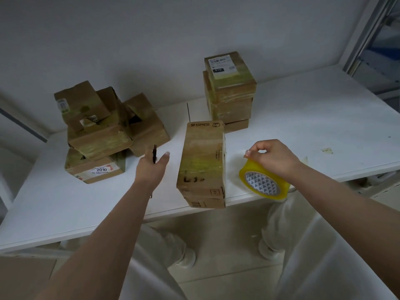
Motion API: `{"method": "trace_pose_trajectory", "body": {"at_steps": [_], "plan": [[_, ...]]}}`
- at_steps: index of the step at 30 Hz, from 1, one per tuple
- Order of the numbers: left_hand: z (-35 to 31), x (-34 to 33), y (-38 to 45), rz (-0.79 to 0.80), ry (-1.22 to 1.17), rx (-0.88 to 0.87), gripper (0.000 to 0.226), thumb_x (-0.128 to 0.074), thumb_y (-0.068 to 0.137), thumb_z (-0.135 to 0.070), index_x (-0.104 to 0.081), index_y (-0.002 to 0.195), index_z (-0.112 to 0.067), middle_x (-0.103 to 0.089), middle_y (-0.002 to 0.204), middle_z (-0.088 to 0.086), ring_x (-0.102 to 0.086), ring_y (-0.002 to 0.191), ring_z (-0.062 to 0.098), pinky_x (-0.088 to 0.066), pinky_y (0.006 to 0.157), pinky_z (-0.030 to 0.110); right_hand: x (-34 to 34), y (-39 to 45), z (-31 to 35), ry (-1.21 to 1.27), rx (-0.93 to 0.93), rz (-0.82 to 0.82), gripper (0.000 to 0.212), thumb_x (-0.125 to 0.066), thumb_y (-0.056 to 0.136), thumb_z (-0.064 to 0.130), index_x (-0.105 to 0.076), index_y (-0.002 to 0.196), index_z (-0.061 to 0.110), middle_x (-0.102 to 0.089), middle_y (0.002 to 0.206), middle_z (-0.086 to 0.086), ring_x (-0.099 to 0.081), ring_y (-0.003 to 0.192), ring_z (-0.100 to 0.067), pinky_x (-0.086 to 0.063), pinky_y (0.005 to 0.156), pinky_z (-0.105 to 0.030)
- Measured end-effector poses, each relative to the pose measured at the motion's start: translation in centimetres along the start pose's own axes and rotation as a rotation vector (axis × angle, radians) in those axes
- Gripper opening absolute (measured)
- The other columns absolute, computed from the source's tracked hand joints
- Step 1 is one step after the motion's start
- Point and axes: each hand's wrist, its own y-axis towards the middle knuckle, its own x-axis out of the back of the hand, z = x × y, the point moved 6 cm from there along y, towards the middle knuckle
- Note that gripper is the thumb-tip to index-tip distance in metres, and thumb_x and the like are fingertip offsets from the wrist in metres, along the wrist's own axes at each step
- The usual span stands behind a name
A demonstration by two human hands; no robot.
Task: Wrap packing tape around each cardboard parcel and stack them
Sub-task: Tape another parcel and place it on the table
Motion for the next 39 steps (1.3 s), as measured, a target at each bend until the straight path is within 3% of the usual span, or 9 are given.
{"method": "trace_pose_trajectory", "body": {"at_steps": [3, 6, 10, 14, 20, 24, 27, 33, 39], "plan": [[-1.1, -0.2, -0.3, -0.051, 0.013, -0.078, 0.072, -0.048, 0.094, -0.056, -0.031, 0.150, -0.015, -0.037, 0.153, 0.009, -0.037, 0.139, 0.032, -0.036, 0.111, 0.049, 0.3, 0.2, -0.1, 0.045, 0.019, -0.009, 0.020, -0.060, 0.089, 0.048, -0.072, 0.083, 0.033, -0.066, 0.109, 0.012, -0.060, 0.102, -0.019, -0.049, 0.094, -0.046], [-5.9, -1.0, -2.9, -0.113, -0.087, -0.391, 0.054, -0.052, 0.094, -0.051, -0.046, 0.139, -0.022, -0.049, 0.140, -0.001, -0.048, 0.126, 0.016, -0.045, 0.104, 0.039, 0.7, 0.2, 0.2, 0.124, 0.052, 0.005, 0.020, -0.062, 0.089, 0.047, -0.073, 0.084, 0.031, -0.069, 0.108, 0.008, -0.063, 0.099, -0.020, -0.050, 0.095, -0.047], [-13.0, -5.6, -7.1, 0.049, -0.077, -0.657, 0.050, -0.059, 0.092, -0.048, -0.051, 0.132, -0.020, -0.054, 0.126, -0.006, -0.054, 0.105, 0.002, -0.046, 0.086, 0.016, 2.1, -0.3, 0.3, 0.260, 0.085, -0.007, 0.018, -0.062, 0.093, 0.036, -0.075, 0.085, 0.025, -0.071, 0.096, 0.003, -0.067, 0.088, -0.021, -0.054, 0.085, -0.036], [-15.5, -11.6, -8.1, 0.278, -0.023, -0.498, 0.067, -0.060, 0.082, -0.065, -0.055, 0.125, -0.014, -0.060, 0.120, -0.002, -0.059, 0.108, 0.013, -0.047, 0.087, 0.026, 3.9, -0.6, -0.5, 0.368, 0.080, -0.054, 0.020, -0.060, 0.095, 0.028, -0.073, 0.091, 0.015, -0.072, 0.087, -0.007, -0.070, 0.078, -0.022, -0.055, 0.073, -0.030], [-16.7, -15.3, -6.8, 0.293, -0.159, -0.470, 0.032, -0.075, 0.080, -0.045, -0.057, 0.067, -0.022, -0.063, 0.067, -0.003, -0.062, 0.069, 0.014, -0.057, 0.073, 0.036, 6.3, -0.2, -3.2, 0.483, 0.019, -0.049, 0.020, -0.062, 0.093, 0.033, -0.074, 0.084, 0.020, -0.073, 0.086, -0.002, -0.070, 0.078, -0.019, -0.054, 0.073, -0.029], [-17.9, -17.1, -6.4, 0.385, -0.175, -0.431, 0.029, -0.073, 0.085, -0.033, -0.054, 0.071, -0.015, -0.064, 0.070, 0.004, -0.061, 0.060, 0.012, -0.058, 0.065, 0.033, 7.2, 0.3, -5.2, 0.509, -0.035, 0.094, 0.025, -0.068, 0.083, 0.043, -0.076, 0.100, 0.026, -0.075, 0.096, 0.001, -0.071, 0.090, -0.019, -0.054, 0.083, -0.032], [-18.7, -16.9, -4.2, 0.224, 0.066, -0.542, 0.033, -0.066, 0.090, -0.039, -0.048, 0.069, -0.020, -0.061, 0.069, 0.001, -0.061, 0.066, 0.018, -0.052, 0.067, 0.034, 8.5, 0.8, -6.1, 0.601, -0.031, 0.150, 0.049, -0.068, 0.069, 0.045, -0.071, 0.112, 0.021, -0.073, 0.101, 0.000, -0.069, 0.090, -0.019, -0.054, 0.079, -0.030], [-19.3, -16.9, -1.0, 0.033, 0.242, -0.561, 0.034, -0.061, 0.092, -0.045, -0.046, 0.071, -0.022, -0.051, 0.067, -0.007, -0.053, 0.070, 0.017, -0.039, 0.063, 0.029, 10.9, 2.6, -8.7, 0.520, -0.048, 0.048, 0.042, -0.073, 0.069, 0.047, -0.070, 0.093, 0.012, -0.069, 0.073, 0.000, -0.063, 0.063, -0.015, -0.047, 0.058, -0.024], [-16.5, -22.0, 0.3, 0.138, 0.319, -0.429, 0.035, -0.058, 0.093, -0.045, -0.061, 0.100, -0.011, -0.068, 0.098, 0.006, -0.064, 0.091, 0.021, -0.054, 0.078, 0.035, 9.8, 4.7, -10.8, 0.429, -0.108, 0.018, 0.032, -0.080, 0.075, 0.033, -0.070, 0.094, 0.009, -0.072, 0.089, -0.006, -0.069, 0.074, -0.020, -0.054, 0.066, -0.029]]}}
